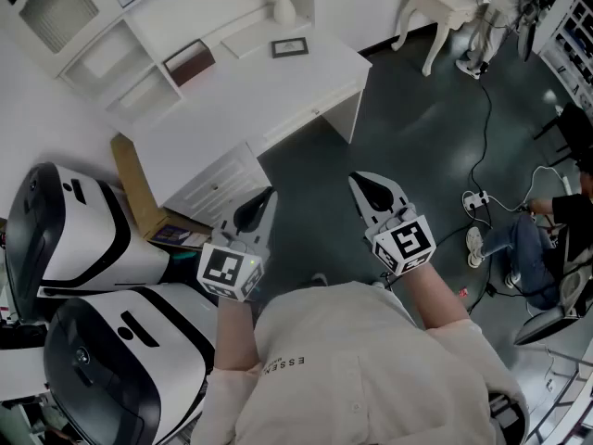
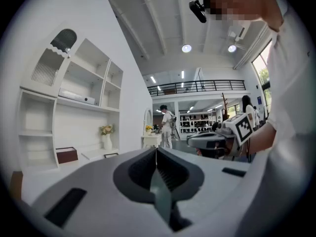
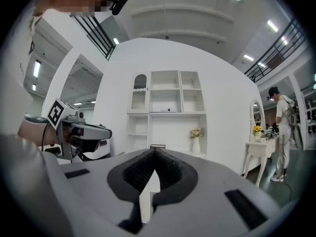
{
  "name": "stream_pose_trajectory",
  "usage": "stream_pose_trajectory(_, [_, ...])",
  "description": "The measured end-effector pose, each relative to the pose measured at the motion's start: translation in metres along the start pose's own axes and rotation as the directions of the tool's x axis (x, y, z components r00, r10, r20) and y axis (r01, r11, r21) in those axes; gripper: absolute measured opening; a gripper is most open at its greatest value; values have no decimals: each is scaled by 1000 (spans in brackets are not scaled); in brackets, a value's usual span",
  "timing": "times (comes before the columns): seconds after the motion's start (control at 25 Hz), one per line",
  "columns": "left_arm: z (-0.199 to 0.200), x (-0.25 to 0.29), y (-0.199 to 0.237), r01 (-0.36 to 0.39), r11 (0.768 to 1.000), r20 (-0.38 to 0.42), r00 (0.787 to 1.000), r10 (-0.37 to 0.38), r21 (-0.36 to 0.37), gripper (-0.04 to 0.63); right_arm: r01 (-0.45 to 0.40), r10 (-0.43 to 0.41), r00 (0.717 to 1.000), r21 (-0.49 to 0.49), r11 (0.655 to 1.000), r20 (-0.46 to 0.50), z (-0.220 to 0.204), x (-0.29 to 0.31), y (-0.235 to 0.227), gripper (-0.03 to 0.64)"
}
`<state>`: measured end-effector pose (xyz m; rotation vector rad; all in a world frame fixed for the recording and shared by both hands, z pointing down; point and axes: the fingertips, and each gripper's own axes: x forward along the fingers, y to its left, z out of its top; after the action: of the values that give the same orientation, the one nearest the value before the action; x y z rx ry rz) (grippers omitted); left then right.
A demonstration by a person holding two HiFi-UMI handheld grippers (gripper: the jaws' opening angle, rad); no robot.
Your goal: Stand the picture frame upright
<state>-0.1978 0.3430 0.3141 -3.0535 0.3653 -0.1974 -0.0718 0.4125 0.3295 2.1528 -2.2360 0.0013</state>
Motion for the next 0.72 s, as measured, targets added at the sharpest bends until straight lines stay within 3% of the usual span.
stream_pose_trajectory(0.6, [-7, 4, 10, 36, 999, 5, 999, -36, -22, 3, 15, -15, 1000, 25, 1000, -1, -4, 17, 2, 17])
stream_pose_trajectory(0.68, [-9, 5, 15, 25, 999, 9, 1000, -25, -26, 28, 32, -32, 999, 19, 999, -13, -6, 21, -1, 18])
stream_pose_trajectory(0.72, [-10, 6, 18, 20, 999, 7, 1000, -19, -29, 73, 41, -40, 999, 12, 999, -18, -6, 23, -2, 18])
